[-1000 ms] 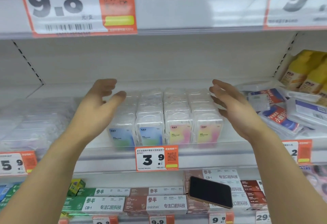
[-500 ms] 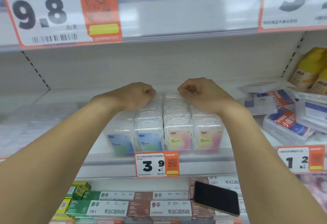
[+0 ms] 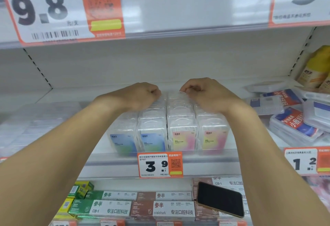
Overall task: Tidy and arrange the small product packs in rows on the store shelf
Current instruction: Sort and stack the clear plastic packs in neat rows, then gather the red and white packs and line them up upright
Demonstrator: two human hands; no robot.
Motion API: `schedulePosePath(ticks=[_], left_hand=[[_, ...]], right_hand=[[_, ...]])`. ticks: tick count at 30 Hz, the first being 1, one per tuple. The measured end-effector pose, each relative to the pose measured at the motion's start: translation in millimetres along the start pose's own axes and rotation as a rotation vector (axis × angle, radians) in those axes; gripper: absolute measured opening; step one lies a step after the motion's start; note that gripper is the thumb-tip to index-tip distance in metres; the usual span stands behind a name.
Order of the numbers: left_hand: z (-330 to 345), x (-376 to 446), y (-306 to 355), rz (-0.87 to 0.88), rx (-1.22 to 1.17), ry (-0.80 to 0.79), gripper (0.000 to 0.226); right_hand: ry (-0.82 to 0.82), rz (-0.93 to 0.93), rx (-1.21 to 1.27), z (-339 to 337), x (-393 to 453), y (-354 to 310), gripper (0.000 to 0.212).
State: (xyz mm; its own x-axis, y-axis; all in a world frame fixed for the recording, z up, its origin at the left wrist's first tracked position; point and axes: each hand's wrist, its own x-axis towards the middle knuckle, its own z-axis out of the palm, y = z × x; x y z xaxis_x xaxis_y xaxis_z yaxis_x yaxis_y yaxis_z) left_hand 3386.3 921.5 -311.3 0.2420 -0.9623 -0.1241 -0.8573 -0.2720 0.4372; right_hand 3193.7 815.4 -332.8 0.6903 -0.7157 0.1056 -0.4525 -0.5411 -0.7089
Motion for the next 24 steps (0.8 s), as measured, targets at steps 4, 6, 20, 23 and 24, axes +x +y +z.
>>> schedulePosePath(ticks=[4,6,20,23,24], left_hand=[[1.1,1.5,-1.7,0.014,0.013,0.015,0.04],[2.0,2.2,-3.0,0.022,0.018,0.023,0.038],[-7.0,-13.8,10.0,0.055,-0.091,0.108,0.035],[-7.3,-24.3,35.8,0.162,-0.006,0.243,0.027],[-5.5,-26.5,45.8,0.207,0.055,0.28,0.025]], right_hand=[[-0.006,-0.012,-0.029,0.1,1.3,1.3,0.027],[-0.018,-0.018,-0.05,0.5,1.9,1.6,0.028],[0.209,-0.047,0.222,-9.2,-6.5,8.4,0.022],[0.407,-0.057,0.221,-29.9,-22.4,24.6,0.017],[0.427,-0.041,0.215,-38.5,-30.4,30.7,0.018]])
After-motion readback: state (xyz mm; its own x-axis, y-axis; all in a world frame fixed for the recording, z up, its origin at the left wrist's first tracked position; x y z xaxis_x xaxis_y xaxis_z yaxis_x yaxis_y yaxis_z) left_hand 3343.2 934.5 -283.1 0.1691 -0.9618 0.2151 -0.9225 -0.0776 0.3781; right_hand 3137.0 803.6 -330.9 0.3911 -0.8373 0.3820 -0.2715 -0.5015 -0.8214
